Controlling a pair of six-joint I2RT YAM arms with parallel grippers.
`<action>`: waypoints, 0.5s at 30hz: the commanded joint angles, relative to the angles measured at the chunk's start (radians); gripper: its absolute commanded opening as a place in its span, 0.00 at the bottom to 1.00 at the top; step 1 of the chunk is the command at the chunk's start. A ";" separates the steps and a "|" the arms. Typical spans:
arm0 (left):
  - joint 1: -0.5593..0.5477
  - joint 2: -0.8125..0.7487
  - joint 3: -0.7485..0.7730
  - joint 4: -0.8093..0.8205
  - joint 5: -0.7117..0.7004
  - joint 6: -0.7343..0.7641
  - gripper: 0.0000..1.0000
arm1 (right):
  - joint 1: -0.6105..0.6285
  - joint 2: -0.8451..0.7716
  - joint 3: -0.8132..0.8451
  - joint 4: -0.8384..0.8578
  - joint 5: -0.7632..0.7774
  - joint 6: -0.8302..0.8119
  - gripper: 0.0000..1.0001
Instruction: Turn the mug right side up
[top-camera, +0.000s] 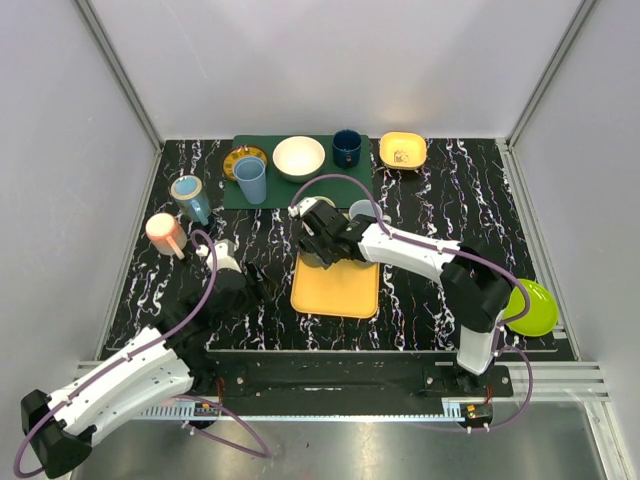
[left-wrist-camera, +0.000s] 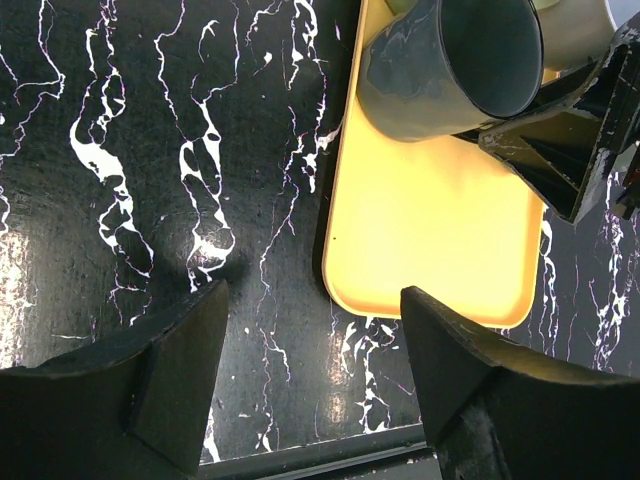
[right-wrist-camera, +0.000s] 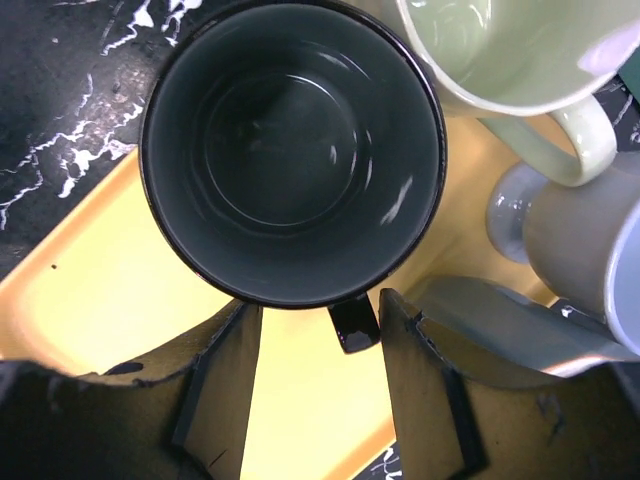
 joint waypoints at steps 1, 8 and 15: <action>-0.002 0.015 0.002 0.048 -0.005 0.013 0.71 | -0.005 0.005 0.043 0.042 -0.120 0.055 0.56; -0.002 0.018 -0.018 0.064 0.007 0.003 0.71 | 0.008 -0.027 0.034 0.033 -0.200 0.156 0.56; -0.002 0.015 -0.024 0.068 0.018 0.000 0.70 | 0.012 -0.027 0.046 0.001 -0.182 0.176 0.46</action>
